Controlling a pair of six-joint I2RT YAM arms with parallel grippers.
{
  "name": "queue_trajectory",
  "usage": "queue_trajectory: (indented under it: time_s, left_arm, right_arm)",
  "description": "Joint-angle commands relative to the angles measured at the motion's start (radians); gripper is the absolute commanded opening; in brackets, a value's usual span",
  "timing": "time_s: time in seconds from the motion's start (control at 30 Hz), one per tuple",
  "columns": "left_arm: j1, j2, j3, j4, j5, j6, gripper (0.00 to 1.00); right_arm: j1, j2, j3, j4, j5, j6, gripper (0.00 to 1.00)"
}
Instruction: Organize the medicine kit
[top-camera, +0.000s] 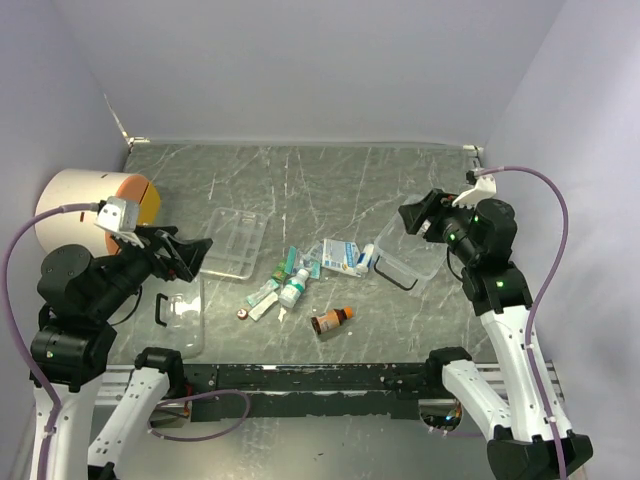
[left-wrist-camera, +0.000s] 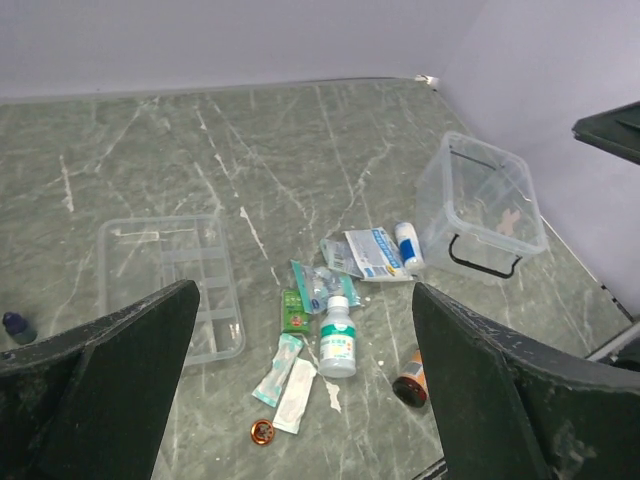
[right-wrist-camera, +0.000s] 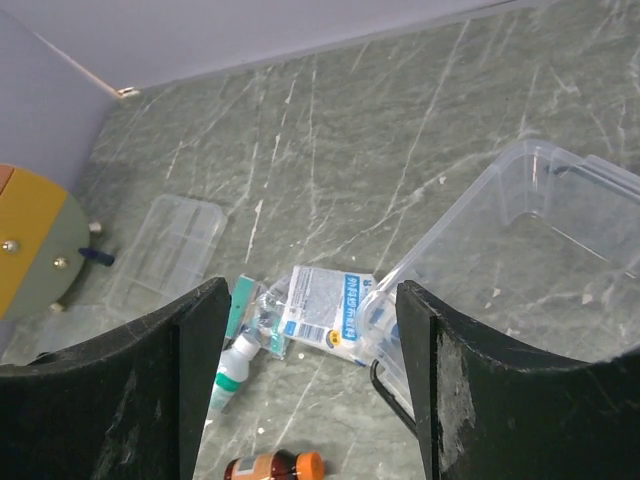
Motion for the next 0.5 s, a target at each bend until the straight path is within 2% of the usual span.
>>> queue_trajectory:
  time_s: [0.0, 0.03, 0.23, 0.4, 0.47]
  left_arm:
    - [0.016, -0.018, -0.008, 0.061, 0.105, -0.017, 1.0]
    - [0.016, -0.021, -0.008, 0.063, 0.113, -0.019, 1.0]
    - [0.019, -0.01, 0.034, -0.02, 0.069, -0.05, 0.98]
    - [0.021, 0.002, 0.035, -0.075, 0.042, -0.075, 0.98]
    - [0.022, 0.004, 0.03, -0.092, 0.045, -0.082, 0.97]
  right_arm:
    - [-0.02, -0.007, 0.0, -0.005, -0.051, 0.038, 0.68]
    - [-0.022, -0.008, 0.006, -0.027, -0.023, 0.037, 0.68]
    - [-0.025, -0.02, 0.024, -0.2, 0.508, 0.118, 0.69]
    - [-0.028, 0.048, 0.024, -0.335, 0.687, 0.245, 0.69]
    - [-0.029, 0.093, 0.029, -0.414, 0.768, 0.321, 0.66]
